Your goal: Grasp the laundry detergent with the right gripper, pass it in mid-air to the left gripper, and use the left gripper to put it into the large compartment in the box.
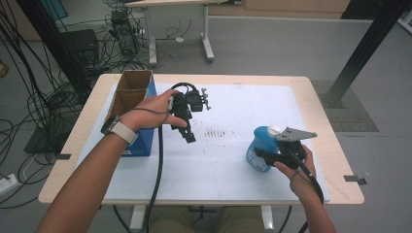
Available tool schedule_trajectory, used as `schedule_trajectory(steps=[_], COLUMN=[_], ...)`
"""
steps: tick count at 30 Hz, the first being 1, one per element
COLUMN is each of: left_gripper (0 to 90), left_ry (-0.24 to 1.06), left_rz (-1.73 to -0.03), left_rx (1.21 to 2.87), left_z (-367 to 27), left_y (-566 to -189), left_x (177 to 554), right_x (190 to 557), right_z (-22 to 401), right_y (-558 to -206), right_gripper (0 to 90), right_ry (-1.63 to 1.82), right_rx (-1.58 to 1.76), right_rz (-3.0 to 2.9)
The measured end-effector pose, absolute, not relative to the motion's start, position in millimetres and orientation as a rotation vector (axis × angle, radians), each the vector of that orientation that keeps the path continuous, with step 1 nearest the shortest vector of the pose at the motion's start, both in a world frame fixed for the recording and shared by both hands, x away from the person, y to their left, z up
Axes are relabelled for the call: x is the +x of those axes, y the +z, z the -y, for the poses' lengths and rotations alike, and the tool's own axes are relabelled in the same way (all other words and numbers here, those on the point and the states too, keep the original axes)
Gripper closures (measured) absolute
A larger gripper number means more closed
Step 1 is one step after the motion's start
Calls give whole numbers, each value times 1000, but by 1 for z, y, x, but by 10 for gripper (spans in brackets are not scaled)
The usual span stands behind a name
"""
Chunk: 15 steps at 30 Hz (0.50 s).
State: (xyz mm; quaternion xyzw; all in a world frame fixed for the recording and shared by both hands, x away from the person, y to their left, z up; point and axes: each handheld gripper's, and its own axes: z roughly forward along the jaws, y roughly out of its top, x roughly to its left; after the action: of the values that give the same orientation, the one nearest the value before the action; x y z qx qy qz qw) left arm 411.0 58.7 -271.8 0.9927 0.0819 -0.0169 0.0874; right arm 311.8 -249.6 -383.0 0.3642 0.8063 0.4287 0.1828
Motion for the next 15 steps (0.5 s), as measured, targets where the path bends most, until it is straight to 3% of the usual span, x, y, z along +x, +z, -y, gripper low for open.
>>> schedule_trajectory(steps=[15], left_gripper=[98], left_ry=[-49], left_rz=[-248], left_rx=[2959], left_z=[-59], left_y=[-272], left_x=[411], right_x=[312], right_z=[250], right_y=[-383], right_gripper=[439], right_ry=[1216], right_rx=[1025], right_rz=[-2273])
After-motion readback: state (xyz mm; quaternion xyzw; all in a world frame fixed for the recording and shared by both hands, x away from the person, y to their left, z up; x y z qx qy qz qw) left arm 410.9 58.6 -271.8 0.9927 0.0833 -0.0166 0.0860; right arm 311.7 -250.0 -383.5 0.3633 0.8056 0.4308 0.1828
